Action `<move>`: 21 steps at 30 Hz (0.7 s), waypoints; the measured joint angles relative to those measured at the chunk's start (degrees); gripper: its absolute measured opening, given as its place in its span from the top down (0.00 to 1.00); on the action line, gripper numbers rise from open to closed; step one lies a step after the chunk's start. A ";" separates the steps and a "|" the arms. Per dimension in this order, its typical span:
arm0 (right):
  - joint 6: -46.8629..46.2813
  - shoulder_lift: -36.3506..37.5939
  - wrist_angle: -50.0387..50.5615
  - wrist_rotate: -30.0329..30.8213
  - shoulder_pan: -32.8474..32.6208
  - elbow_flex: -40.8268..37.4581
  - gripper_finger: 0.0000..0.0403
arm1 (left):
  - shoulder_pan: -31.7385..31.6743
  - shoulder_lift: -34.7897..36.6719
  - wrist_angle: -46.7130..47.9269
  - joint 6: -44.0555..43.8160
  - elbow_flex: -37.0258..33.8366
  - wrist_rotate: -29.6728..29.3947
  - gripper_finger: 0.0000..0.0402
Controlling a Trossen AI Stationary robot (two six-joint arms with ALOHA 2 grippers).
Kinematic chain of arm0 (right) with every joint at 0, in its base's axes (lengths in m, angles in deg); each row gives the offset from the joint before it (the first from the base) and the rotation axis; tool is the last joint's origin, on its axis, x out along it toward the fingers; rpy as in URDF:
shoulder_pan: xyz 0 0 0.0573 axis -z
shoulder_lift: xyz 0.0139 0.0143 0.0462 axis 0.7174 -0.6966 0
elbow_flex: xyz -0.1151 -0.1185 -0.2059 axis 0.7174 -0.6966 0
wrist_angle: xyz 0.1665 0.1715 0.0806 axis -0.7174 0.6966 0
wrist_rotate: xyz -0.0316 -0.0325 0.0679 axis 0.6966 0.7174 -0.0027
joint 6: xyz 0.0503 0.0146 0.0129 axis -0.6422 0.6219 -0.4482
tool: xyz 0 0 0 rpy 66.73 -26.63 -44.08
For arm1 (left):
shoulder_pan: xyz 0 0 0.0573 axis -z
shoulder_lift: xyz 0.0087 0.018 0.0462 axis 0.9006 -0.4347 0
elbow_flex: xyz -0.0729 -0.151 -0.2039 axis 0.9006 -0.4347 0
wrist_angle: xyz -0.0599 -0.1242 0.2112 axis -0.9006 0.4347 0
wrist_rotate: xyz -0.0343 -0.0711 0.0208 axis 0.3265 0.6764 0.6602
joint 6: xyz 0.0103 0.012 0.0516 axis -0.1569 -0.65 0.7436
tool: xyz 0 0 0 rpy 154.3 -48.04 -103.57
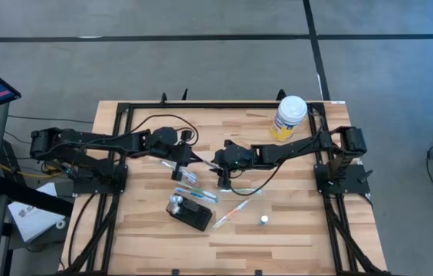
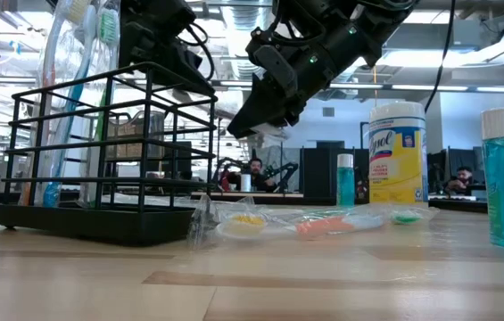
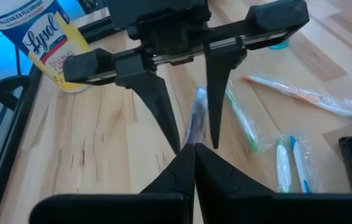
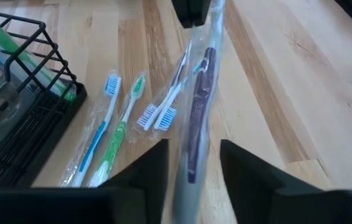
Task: Pick & Place toothbrushing station
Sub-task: Put the purple toothbrush into the mesh organizer
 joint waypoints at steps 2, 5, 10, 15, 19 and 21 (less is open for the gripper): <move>0.16 0.00 0.07 -0.01 0.00 0.00 0.76 | 0.00 -0.24 -0.20 -0.02 0.00 0.00 1.00; 1.02 0.00 0.54 -0.16 0.02 0.00 0.93 | 0.00 -0.46 -0.12 -0.02 -0.02 0.02 1.00; 2.12 0.00 1.07 -1.07 0.04 0.00 0.96 | 0.00 -0.43 -0.42 -0.02 -0.02 0.02 1.00; 2.36 0.00 0.73 -1.31 0.24 0.00 0.97 | 0.00 1.14 -0.30 -0.11 -0.08 -3.36 0.99; 2.14 0.00 -0.01 -1.31 0.37 0.00 0.97 | -0.13 4.76 -0.69 -1.34 -0.07 -6.46 0.97; 2.36 0.00 -0.69 -1.31 0.42 0.00 0.97 | -0.39 7.01 -0.65 -2.87 -0.07 -6.47 0.96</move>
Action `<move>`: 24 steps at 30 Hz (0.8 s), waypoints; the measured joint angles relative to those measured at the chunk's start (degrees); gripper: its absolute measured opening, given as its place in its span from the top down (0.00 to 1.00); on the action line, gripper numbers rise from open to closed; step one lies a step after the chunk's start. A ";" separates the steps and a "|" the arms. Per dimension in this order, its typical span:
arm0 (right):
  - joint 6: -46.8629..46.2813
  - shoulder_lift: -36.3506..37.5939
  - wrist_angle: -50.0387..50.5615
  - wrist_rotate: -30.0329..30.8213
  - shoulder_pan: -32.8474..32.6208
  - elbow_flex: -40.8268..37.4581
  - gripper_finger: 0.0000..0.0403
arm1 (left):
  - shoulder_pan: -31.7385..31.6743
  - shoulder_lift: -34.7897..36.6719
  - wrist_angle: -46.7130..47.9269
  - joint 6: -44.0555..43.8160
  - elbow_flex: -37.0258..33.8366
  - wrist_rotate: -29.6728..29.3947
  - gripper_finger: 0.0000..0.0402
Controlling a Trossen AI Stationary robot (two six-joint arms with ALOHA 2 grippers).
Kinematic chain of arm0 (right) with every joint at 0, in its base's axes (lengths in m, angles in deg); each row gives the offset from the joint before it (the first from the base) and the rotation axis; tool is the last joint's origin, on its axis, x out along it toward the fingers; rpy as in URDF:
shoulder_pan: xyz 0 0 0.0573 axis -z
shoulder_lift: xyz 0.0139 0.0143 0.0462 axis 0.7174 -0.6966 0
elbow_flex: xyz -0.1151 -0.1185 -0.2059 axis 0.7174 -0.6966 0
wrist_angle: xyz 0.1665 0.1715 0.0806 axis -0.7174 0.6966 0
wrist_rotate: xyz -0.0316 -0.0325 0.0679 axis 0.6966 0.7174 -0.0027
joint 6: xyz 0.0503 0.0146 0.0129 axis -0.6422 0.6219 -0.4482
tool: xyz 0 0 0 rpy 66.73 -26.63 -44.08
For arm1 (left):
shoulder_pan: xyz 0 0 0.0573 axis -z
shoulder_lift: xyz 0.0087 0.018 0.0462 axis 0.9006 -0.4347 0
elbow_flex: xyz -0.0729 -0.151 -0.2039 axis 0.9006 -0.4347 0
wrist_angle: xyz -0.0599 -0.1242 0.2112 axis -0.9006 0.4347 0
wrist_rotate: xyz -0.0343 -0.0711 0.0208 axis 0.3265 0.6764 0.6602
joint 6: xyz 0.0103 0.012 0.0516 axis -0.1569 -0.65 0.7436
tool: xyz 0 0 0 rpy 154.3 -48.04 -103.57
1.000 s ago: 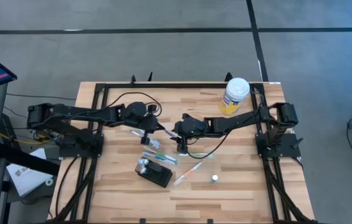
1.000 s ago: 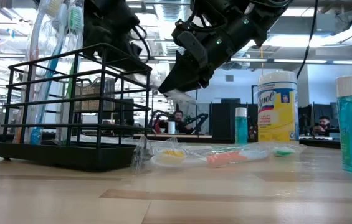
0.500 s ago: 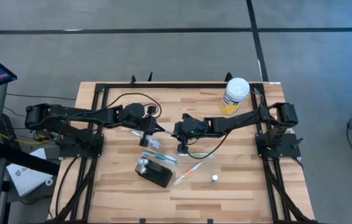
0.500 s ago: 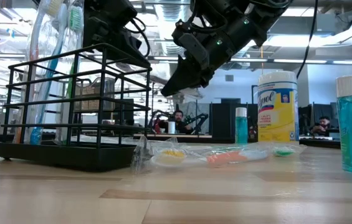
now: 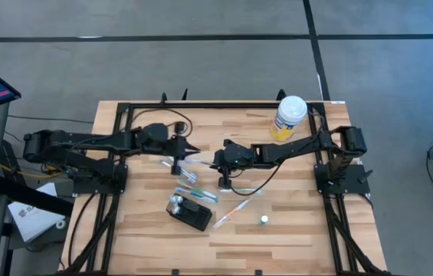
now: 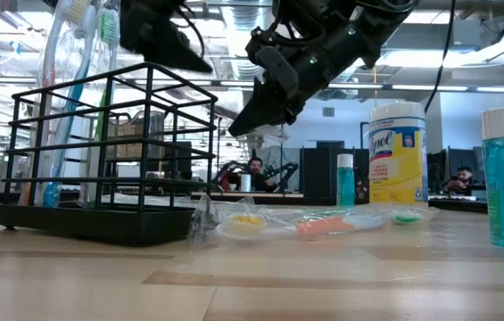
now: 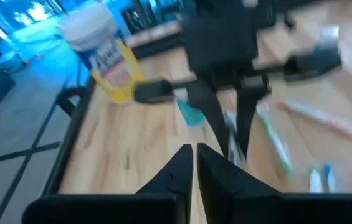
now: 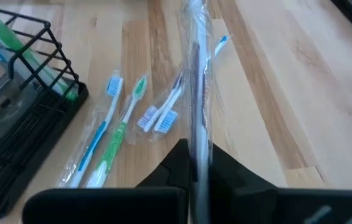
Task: Pick & Place toothbrushing station
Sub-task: Put the purple toothbrush into the mesh organizer
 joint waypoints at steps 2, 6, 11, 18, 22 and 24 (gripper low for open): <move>0.60 0.08 -0.52 0.00 -0.02 0.00 0.97 | -0.50 2.75 0.12 -1.12 -0.43 0.00 0.94; 0.72 0.37 -1.73 0.00 -0.04 0.00 0.97 | -2.99 8.31 -0.10 -3.48 -2.69 2.96 0.91; 1.33 0.59 -3.15 -0.37 -0.02 0.00 0.97 | -7.03 15.18 -4.82 -7.52 -7.92 8.20 0.86; 2.33 3.57 -5.80 -2.97 -0.46 0.02 0.97 | -11.22 20.50 -11.95 -12.44 -14.34 12.73 0.79; 4.68 6.99 -8.83 -3.30 -1.16 -0.07 0.97 | -11.95 21.24 -17.53 -14.39 -16.76 17.31 0.77; 5.31 8.10 -11.60 -3.48 -1.38 0.01 0.97 | -11.78 20.77 -22.33 -15.61 -18.33 18.82 0.76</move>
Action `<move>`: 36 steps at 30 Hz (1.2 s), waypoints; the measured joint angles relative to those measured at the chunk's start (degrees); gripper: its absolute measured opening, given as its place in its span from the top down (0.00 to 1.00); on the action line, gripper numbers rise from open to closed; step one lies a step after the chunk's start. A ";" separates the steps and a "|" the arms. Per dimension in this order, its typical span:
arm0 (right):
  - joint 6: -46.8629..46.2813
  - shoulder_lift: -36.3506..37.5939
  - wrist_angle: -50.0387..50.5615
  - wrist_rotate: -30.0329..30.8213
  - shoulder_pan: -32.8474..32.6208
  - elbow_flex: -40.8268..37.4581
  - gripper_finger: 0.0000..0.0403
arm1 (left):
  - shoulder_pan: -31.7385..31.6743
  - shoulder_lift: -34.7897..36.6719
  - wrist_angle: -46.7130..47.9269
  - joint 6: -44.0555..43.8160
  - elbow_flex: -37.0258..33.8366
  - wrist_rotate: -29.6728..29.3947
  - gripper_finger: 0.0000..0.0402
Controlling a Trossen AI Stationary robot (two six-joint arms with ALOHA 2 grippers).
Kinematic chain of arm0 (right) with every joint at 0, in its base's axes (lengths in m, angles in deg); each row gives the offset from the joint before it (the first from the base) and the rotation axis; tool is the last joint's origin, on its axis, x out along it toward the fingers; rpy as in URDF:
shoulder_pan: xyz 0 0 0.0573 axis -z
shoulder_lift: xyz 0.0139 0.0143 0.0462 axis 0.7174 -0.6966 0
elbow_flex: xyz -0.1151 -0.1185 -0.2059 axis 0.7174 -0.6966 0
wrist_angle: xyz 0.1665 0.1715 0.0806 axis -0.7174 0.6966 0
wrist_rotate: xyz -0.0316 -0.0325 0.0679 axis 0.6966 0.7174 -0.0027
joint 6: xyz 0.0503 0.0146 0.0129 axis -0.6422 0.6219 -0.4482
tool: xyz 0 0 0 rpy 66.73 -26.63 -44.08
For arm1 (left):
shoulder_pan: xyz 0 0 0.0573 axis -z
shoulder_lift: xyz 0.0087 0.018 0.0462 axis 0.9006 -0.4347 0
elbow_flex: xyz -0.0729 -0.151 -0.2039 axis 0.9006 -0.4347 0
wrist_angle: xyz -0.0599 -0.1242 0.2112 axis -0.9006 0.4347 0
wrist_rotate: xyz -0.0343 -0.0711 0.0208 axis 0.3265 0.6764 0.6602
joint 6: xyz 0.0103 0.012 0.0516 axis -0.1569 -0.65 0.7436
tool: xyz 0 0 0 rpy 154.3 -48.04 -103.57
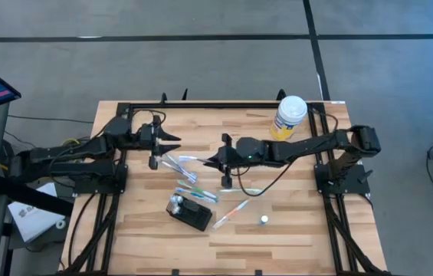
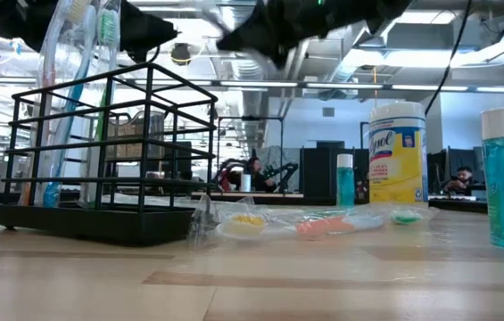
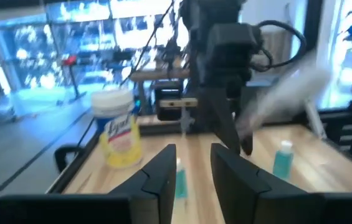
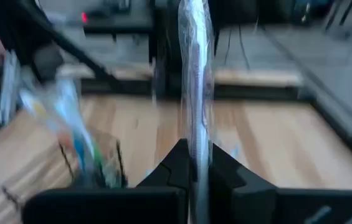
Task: Pick & Place toothbrushing station
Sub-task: Put the purple toothbrush into the mesh organizer
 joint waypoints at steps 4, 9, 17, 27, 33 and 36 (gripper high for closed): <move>0.09 0.45 -2.84 -0.42 0.06 -0.03 0.97 | 0.43 -1.69 -10.06 -2.69 -2.82 2.55 0.74; 0.94 0.64 -4.71 -1.45 -0.13 -0.01 0.97 | 1.04 -4.79 -21.11 -5.52 -5.03 5.22 0.72; 1.14 0.58 -6.39 -1.45 -0.24 -0.01 0.97 | 4.46 -12.09 -32.24 -5.75 -5.27 5.27 0.66; 1.09 0.58 -6.28 -1.45 -0.17 -0.01 0.96 | 6.96 -18.30 -42.63 -5.30 -5.27 4.55 0.59; 1.07 0.58 -6.24 -1.45 -0.17 -0.01 0.97 | 8.36 -20.28 -45.31 -3.75 -5.27 0.64 0.60; 0.96 0.58 -6.24 -1.45 -0.17 -0.01 0.96 | 9.06 -21.23 -49.06 -3.69 -5.27 0.54 0.60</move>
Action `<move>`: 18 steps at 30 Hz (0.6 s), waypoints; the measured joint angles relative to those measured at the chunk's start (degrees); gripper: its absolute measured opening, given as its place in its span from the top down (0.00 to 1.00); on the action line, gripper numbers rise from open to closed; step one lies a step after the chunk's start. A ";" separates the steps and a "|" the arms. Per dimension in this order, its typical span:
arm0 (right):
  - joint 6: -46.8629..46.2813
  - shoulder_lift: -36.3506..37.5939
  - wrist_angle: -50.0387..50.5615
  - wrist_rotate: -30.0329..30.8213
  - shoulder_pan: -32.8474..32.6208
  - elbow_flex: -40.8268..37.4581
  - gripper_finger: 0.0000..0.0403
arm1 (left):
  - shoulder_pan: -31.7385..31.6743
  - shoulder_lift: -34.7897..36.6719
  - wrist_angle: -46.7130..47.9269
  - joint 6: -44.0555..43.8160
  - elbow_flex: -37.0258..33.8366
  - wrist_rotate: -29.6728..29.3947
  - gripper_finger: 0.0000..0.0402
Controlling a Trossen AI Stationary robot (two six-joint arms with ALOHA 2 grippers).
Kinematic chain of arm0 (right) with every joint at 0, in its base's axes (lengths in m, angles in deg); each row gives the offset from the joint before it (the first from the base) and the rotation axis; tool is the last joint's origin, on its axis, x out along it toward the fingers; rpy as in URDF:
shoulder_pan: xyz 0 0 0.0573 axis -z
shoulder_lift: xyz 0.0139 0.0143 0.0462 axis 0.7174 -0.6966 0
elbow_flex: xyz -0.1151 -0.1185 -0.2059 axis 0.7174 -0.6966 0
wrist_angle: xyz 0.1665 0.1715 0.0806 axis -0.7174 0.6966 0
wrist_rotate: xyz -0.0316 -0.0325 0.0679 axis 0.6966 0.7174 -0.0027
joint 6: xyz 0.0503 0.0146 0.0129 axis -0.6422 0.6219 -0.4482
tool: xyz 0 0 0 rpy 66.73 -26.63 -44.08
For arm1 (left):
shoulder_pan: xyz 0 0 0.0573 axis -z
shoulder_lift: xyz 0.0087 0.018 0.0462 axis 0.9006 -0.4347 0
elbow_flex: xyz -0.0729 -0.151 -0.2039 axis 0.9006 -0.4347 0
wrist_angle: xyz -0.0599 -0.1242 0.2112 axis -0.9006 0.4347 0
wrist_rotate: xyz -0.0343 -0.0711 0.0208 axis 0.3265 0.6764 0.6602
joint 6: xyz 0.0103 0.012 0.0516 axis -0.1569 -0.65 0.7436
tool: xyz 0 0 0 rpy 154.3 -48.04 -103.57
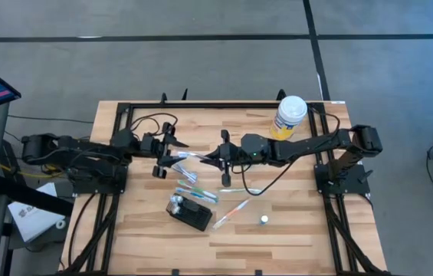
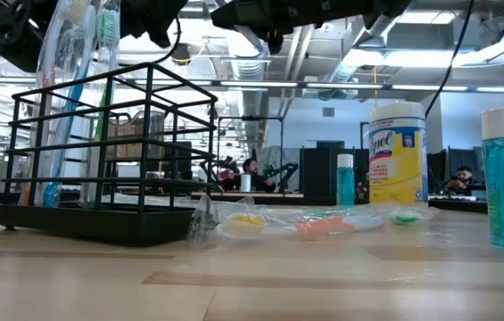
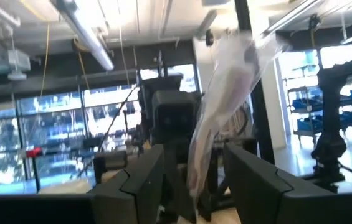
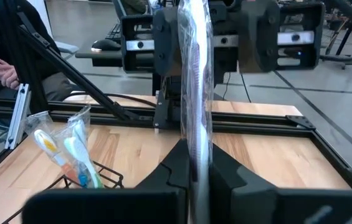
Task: Pick & Place toothbrushing station
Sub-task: Put the purple toothbrush into the mesh organizer
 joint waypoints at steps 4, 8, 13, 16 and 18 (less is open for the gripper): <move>0.00 -0.02 0.00 0.00 0.00 0.00 0.97 | 0.34 -0.79 -1.66 0.11 0.02 -0.35 0.60; 0.00 -0.03 0.00 0.00 0.00 0.00 0.96 | 0.31 -2.17 -2.08 0.12 0.04 -1.93 0.60; 0.09 -0.04 -0.08 0.00 0.00 0.00 0.97 | 0.31 -4.51 -4.63 0.11 0.84 -1.95 0.61; 0.09 -0.04 -0.09 0.00 0.00 0.00 0.96 | 0.43 -5.87 -4.68 0.11 2.19 -1.95 0.61; 0.11 -0.04 -0.09 0.01 0.00 0.00 0.96 | 0.93 -6.74 -4.99 0.11 3.04 -1.96 0.61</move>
